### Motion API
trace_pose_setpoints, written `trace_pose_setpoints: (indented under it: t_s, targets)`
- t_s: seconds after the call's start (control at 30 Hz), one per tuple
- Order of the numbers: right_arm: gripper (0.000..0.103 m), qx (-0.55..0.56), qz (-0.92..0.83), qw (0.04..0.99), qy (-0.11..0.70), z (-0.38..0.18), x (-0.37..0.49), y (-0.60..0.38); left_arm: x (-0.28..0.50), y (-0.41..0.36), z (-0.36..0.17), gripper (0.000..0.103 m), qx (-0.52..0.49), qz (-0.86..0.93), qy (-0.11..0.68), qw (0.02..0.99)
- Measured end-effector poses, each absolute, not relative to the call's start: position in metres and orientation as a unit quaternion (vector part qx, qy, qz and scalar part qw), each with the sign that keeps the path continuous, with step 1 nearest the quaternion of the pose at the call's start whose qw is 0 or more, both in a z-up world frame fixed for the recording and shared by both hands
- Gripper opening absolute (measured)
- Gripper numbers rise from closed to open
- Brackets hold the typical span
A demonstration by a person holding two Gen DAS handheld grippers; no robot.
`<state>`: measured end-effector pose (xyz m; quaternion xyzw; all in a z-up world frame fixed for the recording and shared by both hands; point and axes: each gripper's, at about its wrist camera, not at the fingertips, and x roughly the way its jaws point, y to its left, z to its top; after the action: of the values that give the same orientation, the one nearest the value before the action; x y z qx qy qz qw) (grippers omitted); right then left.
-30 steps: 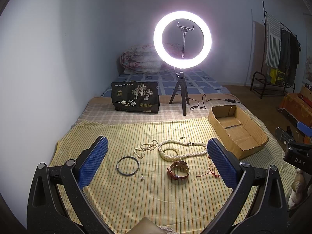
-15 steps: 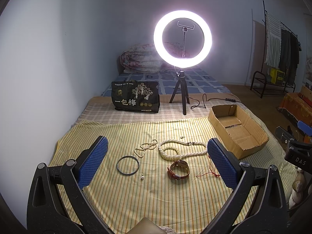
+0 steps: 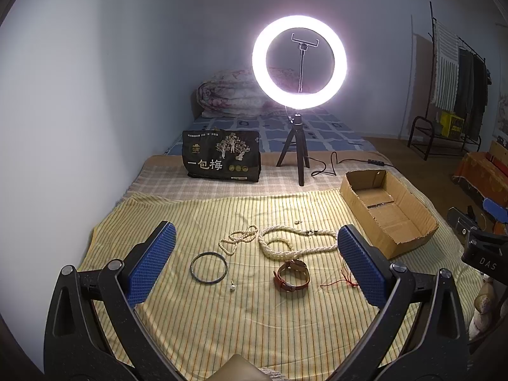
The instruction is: Organize jewelry
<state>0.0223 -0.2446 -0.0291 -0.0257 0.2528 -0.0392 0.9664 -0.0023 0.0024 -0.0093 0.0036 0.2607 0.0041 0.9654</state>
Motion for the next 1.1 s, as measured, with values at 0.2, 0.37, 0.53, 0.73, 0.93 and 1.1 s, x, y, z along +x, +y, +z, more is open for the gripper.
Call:
trace_pose_setpoints:
  t_s: [0.2,0.37,0.53,0.73,0.93,1.1]
  targets:
    - [0.102,-0.026,-0.040,0.966,0.255,-0.031,0.023,-0.243,-0.002,0.004,-0.012,0.103,0.002,0.004,0.264,0.965]
    - [0.102,-0.020,-0.024,0.958,0.284,-0.040,0.030,-0.243,0.006,0.018,-0.019,0.103,-0.002,0.018,0.273,0.962]
    - [0.102,0.000,-0.010,0.942,0.334,-0.057,0.044,-0.248,0.021,0.040,-0.030,0.103,-0.007,0.043,0.295,0.954]
    - [0.102,0.006,0.003,0.928,0.373,-0.071,0.055,-0.243,0.038,0.070,-0.047,0.103,-0.019,0.062,0.329,0.942]
    - [0.102,-0.005,0.034,0.927,0.374,-0.078,0.057,-0.234,0.047,0.095,-0.055,0.103,-0.036,0.055,0.344,0.937]
    - [0.102,-0.032,0.052,0.931,0.359,-0.085,0.056,-0.222,0.057,0.110,-0.067,0.103,-0.044,0.044,0.366,0.929]
